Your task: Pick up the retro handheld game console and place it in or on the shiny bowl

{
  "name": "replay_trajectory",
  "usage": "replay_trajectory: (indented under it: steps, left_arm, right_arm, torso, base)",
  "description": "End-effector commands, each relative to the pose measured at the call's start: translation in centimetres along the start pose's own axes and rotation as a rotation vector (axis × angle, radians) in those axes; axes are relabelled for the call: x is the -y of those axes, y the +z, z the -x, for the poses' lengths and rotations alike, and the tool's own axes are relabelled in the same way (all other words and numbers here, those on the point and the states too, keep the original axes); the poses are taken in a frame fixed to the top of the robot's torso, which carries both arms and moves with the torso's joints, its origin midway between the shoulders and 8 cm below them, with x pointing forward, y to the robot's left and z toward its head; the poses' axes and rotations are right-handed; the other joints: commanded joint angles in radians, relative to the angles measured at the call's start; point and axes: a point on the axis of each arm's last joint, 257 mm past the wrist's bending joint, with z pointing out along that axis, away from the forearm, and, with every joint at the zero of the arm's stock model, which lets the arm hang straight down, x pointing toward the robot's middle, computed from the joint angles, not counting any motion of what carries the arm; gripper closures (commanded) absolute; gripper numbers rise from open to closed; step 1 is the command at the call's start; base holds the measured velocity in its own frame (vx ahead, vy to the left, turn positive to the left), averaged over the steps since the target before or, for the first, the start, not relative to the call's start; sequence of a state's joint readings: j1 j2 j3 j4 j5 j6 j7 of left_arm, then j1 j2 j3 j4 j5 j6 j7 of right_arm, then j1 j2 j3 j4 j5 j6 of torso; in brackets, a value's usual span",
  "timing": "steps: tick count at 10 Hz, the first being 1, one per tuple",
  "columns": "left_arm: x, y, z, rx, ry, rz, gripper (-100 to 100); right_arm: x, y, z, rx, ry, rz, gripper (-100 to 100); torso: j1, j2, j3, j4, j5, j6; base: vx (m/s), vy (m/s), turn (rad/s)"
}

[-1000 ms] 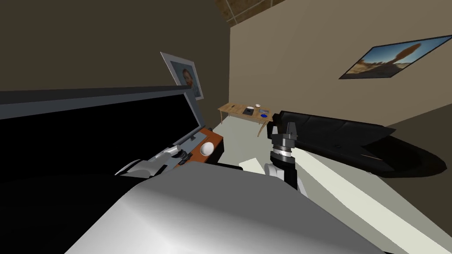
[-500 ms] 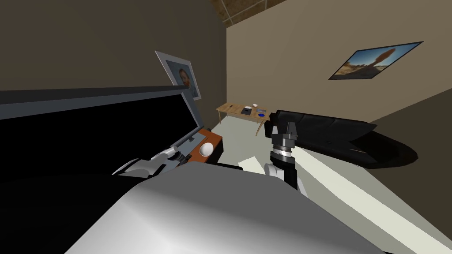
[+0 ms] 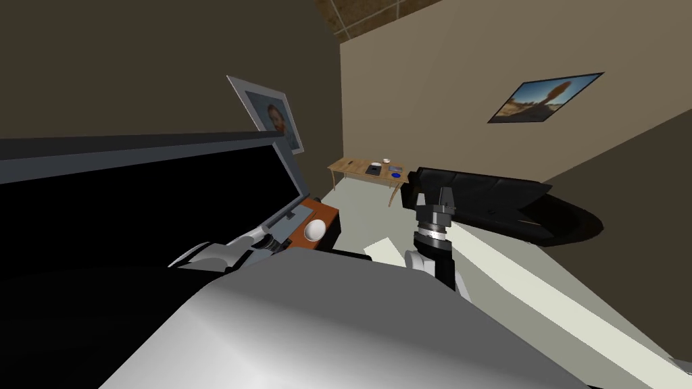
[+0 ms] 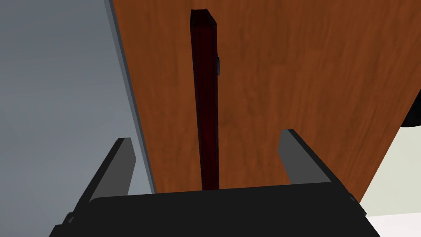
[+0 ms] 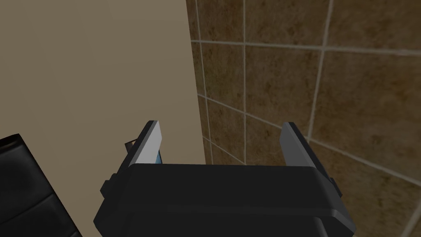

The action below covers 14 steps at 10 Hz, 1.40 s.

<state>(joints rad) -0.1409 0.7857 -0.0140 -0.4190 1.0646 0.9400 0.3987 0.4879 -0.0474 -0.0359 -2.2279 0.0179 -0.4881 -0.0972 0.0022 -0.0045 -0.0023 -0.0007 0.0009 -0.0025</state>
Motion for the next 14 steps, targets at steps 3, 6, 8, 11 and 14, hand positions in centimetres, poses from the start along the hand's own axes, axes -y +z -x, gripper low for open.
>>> replay_trajectory:
  steps: [3,6,8,11,14]
  left_arm:
    - [-1.4,1.6,-0.8,-0.005,-0.011,-0.004,-100]
    - [-1.4,1.6,-1.0,-0.005,-0.012,-0.004,100]
    - [-1.3,1.6,-1.0,-0.006,-0.013,-0.005,100]
    - [-1.4,1.6,-1.0,-0.006,-0.015,-0.003,0]
    - [-0.8,0.9,-0.5,-0.003,-0.007,-0.002,100]
  right_arm:
    - [0.0,0.0,0.0,0.000,0.000,0.000,0]
    - [0.0,0.0,0.0,0.000,0.000,0.000,0]
    - [0.0,0.0,0.0,0.000,0.000,0.000,0]
    - [0.0,0.0,0.0,0.000,0.000,0.000,0]
    - [0.0,0.0,0.0,0.000,0.000,0.000,0]
  torso:
    - [0.001,0.001,0.000,0.000,0.000,0.001]
    - [0.000,0.001,0.001,0.000,0.000,0.000]
    - [-0.001,0.000,0.000,0.000,0.000,0.000]
    - [-0.001,0.000,0.000,0.000,0.000,0.000]
    - [-0.002,-0.001,-0.001,-0.002,0.000,-0.001]
  base:
    - [-0.021,0.024,-0.065]
    - [-0.015,0.015,-0.048]
    - [0.000,0.000,0.000]
    - [0.000,0.000,0.000]
    - [0.020,-0.021,0.075]
